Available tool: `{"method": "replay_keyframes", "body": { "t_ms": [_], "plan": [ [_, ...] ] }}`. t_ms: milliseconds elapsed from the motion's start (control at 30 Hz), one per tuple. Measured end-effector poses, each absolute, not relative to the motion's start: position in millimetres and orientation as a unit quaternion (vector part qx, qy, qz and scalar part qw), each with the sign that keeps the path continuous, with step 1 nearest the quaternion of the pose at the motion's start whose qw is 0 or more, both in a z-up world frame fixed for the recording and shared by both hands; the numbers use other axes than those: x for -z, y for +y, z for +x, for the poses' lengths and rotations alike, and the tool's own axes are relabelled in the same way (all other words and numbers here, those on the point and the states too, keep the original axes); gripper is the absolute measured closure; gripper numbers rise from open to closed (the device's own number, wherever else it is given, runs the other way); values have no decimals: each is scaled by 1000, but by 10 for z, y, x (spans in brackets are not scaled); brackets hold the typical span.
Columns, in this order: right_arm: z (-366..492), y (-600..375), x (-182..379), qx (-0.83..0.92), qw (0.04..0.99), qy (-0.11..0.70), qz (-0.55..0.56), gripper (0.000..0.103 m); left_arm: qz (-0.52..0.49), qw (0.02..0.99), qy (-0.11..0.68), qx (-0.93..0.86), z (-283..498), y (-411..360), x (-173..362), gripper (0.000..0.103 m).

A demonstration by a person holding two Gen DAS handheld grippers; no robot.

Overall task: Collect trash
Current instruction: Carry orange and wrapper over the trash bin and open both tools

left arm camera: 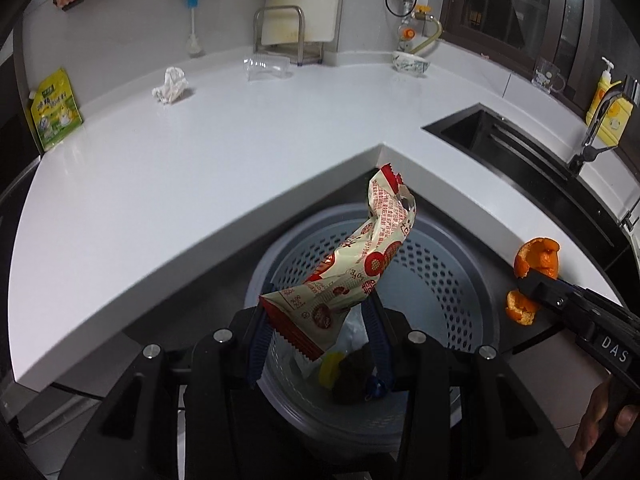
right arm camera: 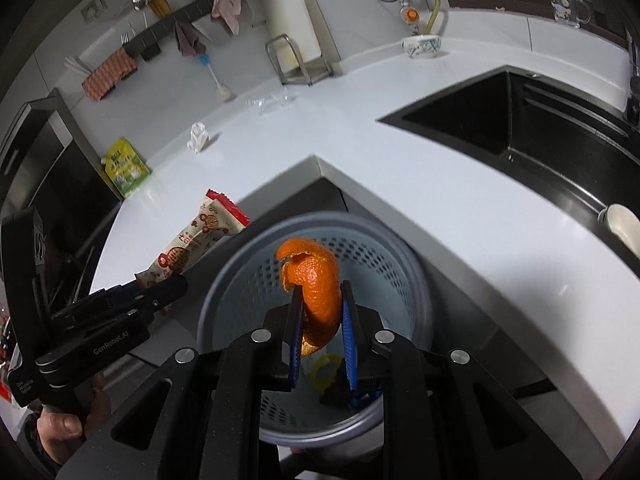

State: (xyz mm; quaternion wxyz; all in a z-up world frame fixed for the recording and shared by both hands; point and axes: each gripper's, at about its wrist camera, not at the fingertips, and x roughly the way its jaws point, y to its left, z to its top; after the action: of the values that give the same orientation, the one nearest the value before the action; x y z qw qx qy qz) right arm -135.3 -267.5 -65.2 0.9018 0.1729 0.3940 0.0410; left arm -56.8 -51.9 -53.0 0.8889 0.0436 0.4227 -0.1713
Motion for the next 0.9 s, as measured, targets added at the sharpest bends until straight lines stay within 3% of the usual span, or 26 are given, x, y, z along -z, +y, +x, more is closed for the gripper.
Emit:
{"method": "replay_keyframes", "body": {
  "t_ms": [533, 600, 667, 700, 900],
  "plan": [
    [-1134, -2564, 897, -41, 887, 429, 166, 83, 29, 859, 473, 191, -544, -508, 945, 57],
    [-1119, -2564, 888, -37, 889, 427, 162, 80, 21, 859, 474, 194, -535, -493, 953, 43],
    [-1105, -2578, 875, -31, 891, 424, 159, 72, 16, 861, 470, 193, -530, -477, 943, 37],
    [-1099, -2586, 867, -29, 892, 422, 159, 66, 16, 862, 469, 191, -522, -474, 941, 37],
    [-1062, -2598, 835, -19, 895, 420, 147, 66, 4, 859, 477, 187, -454, -425, 972, 34]
  ]
}}
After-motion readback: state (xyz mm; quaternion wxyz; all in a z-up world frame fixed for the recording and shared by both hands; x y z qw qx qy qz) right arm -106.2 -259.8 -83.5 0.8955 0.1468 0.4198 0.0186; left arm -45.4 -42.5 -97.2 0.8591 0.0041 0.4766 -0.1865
